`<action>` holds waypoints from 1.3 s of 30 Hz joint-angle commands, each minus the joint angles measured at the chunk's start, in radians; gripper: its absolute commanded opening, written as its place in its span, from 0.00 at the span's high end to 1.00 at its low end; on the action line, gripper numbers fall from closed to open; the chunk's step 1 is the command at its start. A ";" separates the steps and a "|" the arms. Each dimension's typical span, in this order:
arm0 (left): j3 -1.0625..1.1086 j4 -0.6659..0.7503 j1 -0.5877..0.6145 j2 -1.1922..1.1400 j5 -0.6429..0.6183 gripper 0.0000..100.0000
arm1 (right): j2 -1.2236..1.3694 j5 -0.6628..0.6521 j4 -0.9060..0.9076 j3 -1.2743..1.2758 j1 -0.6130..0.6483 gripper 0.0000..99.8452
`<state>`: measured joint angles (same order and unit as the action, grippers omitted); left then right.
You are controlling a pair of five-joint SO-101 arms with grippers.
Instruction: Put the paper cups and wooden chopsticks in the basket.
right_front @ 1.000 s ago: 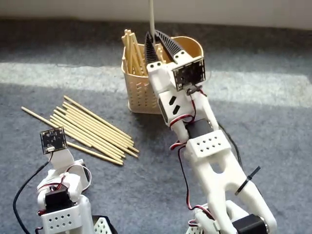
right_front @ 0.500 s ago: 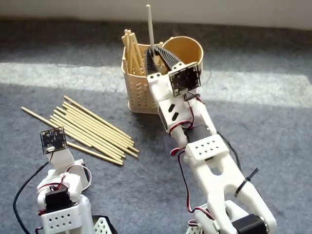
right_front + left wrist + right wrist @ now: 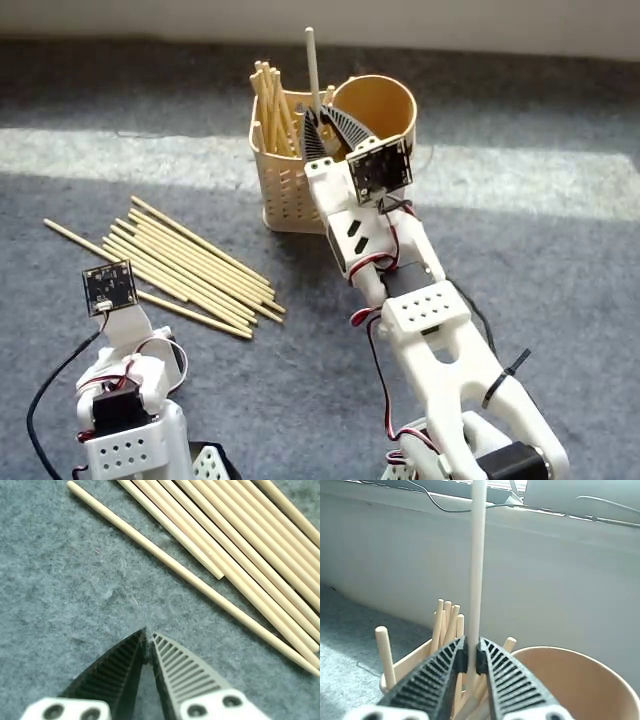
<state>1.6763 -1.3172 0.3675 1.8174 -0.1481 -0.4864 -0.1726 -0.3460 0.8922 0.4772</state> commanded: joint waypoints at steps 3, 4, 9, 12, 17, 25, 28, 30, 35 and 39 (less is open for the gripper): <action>0.019 -0.005 0.008 0.004 0.005 0.99 | -0.012 0.011 -0.010 0.002 -0.004 0.90; 0.019 -0.005 0.008 0.004 0.005 0.99 | -0.012 0.011 0.012 0.001 -0.004 0.88; 0.019 -0.005 0.008 0.004 0.005 0.99 | -0.027 0.011 0.139 -0.015 -0.004 0.87; 0.019 -0.005 0.008 0.004 0.005 0.99 | -0.104 0.011 0.170 -0.031 -0.002 0.87; 0.019 -0.005 0.008 0.004 0.005 0.99 | -0.275 0.011 0.297 -0.035 0.028 0.87; 0.019 -0.005 0.008 0.004 0.005 0.99 | -0.524 0.011 0.515 -0.027 0.064 0.87; 0.019 -0.005 0.008 0.004 0.005 0.99 | -0.595 0.011 0.582 -0.024 0.064 0.87; 0.019 -0.005 0.008 0.004 0.005 0.99 | -0.634 0.011 0.650 -0.010 0.062 0.87; 0.019 -0.005 0.008 0.004 0.005 0.99 | -0.737 0.011 0.737 0.087 0.062 0.88; 0.019 -0.005 0.008 0.004 0.005 0.99 | -0.825 0.011 0.737 0.193 0.062 0.96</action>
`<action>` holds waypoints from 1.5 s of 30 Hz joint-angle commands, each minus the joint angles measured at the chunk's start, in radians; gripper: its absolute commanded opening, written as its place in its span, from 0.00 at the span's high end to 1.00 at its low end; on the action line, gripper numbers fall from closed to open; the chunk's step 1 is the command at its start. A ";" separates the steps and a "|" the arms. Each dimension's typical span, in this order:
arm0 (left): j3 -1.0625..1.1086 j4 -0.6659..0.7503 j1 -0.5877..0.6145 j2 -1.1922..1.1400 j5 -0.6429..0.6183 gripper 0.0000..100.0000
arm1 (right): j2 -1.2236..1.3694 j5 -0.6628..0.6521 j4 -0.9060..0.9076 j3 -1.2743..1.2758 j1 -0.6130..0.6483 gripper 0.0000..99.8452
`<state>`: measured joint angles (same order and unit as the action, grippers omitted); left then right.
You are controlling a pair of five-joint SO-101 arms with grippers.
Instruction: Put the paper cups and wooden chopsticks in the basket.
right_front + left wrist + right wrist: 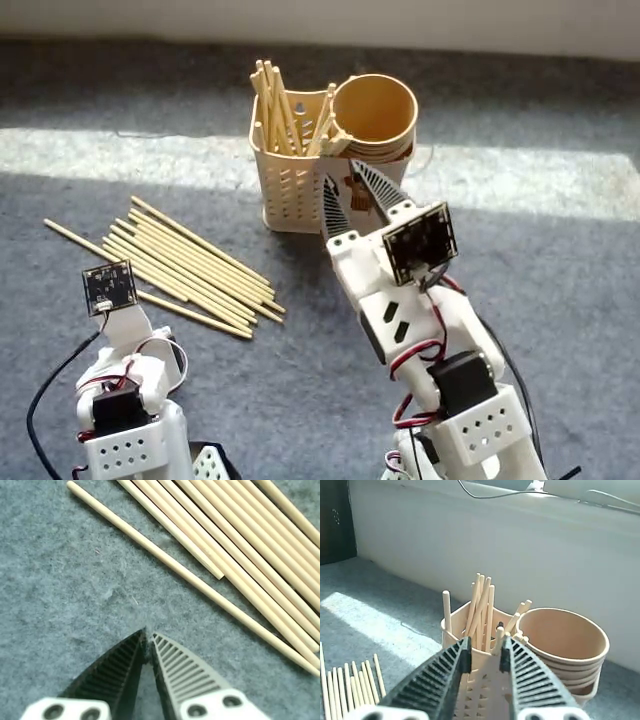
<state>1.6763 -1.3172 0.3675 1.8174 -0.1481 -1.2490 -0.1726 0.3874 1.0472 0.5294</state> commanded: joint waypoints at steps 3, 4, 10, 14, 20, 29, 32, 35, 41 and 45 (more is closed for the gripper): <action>0.019 -0.005 0.008 0.004 0.005 0.99 | -0.124 0.006 0.004 0.110 0.010 0.99; 0.019 -0.005 0.008 0.004 0.005 0.99 | -0.145 0.005 0.005 0.136 0.010 0.99; 0.019 -0.005 0.008 0.004 0.005 0.99 | -0.272 0.005 0.005 0.303 0.010 0.99; 0.019 -0.005 0.008 0.004 0.005 0.99 | -0.363 0.006 0.005 0.392 0.010 0.99; 0.019 -0.005 0.008 0.004 0.005 0.99 | -0.481 0.005 0.004 0.539 0.010 0.99; 0.019 -0.005 0.008 0.004 0.005 0.99 | -0.588 0.003 0.004 0.682 0.008 0.99; 0.019 -0.005 0.008 0.004 0.005 0.99 | -0.588 0.003 0.004 0.685 0.010 0.99; 0.019 -0.005 0.008 0.004 0.005 0.99 | -0.588 0.003 0.004 0.688 0.008 0.99; 0.019 -0.005 0.008 0.004 0.005 0.99 | -0.588 0.005 0.004 0.691 0.008 0.99; 0.019 -0.005 0.008 0.004 0.005 0.99 | -0.588 0.005 0.004 0.716 0.010 0.99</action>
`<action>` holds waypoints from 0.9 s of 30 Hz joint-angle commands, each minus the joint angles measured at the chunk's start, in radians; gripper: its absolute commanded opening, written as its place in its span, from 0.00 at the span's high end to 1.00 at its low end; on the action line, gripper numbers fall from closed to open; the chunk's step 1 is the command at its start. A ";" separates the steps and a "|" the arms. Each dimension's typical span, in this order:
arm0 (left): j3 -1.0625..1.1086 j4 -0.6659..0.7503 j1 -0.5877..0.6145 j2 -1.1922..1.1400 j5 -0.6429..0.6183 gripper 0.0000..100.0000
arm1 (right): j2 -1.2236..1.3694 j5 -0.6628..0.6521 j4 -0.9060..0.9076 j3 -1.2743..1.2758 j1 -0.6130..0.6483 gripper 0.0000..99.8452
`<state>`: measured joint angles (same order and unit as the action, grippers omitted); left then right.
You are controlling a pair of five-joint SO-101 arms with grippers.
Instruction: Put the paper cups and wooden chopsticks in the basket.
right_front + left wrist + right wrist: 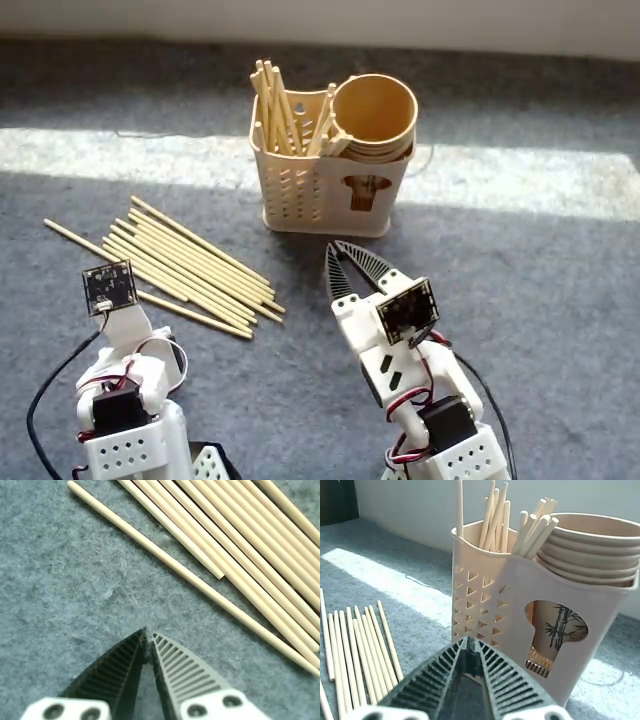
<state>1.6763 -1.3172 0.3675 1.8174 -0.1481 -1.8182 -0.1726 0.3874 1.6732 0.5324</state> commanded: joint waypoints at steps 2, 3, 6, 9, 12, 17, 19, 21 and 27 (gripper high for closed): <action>0.019 -0.005 0.008 0.004 0.005 0.99 | -0.019 0.005 0.002 0.091 0.007 0.99; 0.019 -0.005 0.008 0.004 0.005 0.99 | -0.019 0.005 0.002 0.091 0.007 0.99; 0.019 -0.005 0.008 0.004 0.005 0.99 | -0.019 0.005 0.002 0.091 0.007 0.99; 0.019 -0.005 0.008 0.004 0.005 0.99 | -0.019 0.005 0.002 0.091 0.007 0.99; 0.019 -0.005 0.008 0.004 0.005 0.99 | -0.019 0.005 0.004 0.091 0.007 0.99; 0.019 -0.005 0.008 0.004 0.005 0.99 | -0.013 0.005 0.028 0.091 0.002 0.99; 0.019 -0.005 0.008 0.004 0.005 0.99 | -0.016 0.005 0.058 0.091 0.002 0.99; 0.019 -0.005 0.008 0.004 0.005 0.99 | -0.016 0.005 0.070 0.091 0.002 0.99; 0.019 -0.005 0.008 0.004 0.005 0.99 | -0.013 0.008 0.073 0.091 0.002 0.99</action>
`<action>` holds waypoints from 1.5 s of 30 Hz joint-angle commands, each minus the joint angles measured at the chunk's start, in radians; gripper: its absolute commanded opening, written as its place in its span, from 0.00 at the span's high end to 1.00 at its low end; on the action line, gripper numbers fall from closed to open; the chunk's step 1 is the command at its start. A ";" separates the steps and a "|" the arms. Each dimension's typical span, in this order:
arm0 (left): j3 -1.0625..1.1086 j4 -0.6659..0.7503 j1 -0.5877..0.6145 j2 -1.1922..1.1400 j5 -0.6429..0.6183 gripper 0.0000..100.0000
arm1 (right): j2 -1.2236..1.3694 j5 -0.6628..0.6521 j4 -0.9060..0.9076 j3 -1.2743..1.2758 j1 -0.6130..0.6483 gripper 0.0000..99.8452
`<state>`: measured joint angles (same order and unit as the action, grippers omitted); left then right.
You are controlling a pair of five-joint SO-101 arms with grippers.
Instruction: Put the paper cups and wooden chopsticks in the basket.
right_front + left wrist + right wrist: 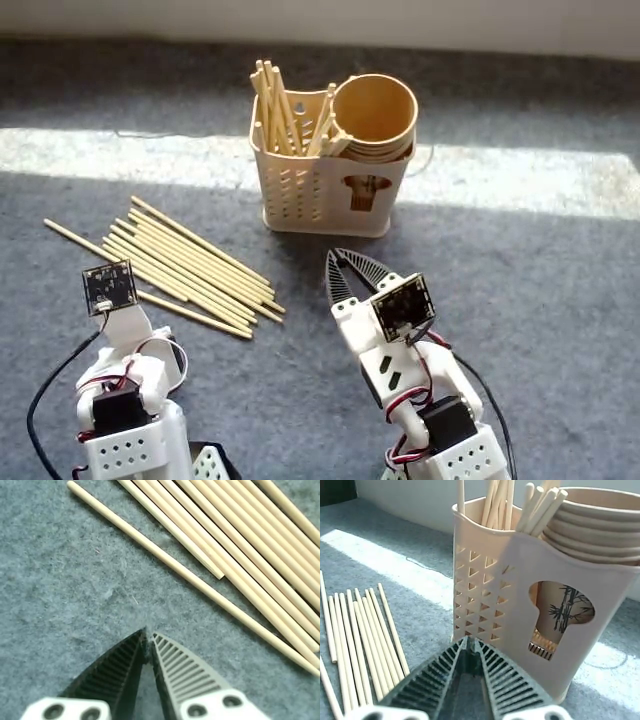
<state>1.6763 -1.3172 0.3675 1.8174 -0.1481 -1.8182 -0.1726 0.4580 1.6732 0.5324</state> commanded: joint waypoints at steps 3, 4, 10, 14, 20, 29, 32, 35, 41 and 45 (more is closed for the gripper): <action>0.019 -0.005 0.008 0.004 0.005 0.99 | -0.010 0.008 0.004 0.091 0.002 0.99; 0.019 -0.005 0.008 0.004 0.005 0.99 | -0.008 0.008 0.005 0.091 0.002 0.99; 0.019 -0.005 0.008 0.004 0.005 0.99 | -0.012 0.005 0.059 0.091 0.002 0.99; 0.019 -0.005 0.008 0.004 0.005 0.99 | -0.010 0.005 0.059 0.091 0.002 0.99; 0.019 -0.005 0.004 0.004 0.003 0.99 | -0.008 0.005 0.061 0.091 0.002 0.99; -0.074 0.025 0.004 0.007 0.000 0.99 | -0.008 0.003 0.082 0.091 0.002 0.99; -0.122 0.025 0.008 0.007 0.005 0.99 | -0.008 0.003 0.082 0.091 0.002 0.99; -0.165 0.018 0.010 0.007 0.005 0.99 | -0.008 0.003 0.082 0.091 0.002 0.99; -0.257 0.026 0.002 0.007 0.115 0.99 | -0.008 0.003 0.087 0.091 0.002 0.99; -0.337 0.020 0.008 0.007 0.328 0.99 | -0.008 0.003 0.087 0.091 0.002 0.99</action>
<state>1.4293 -1.3080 0.3675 1.8220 0.0483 -1.8182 -0.1726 0.5393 1.6732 0.5324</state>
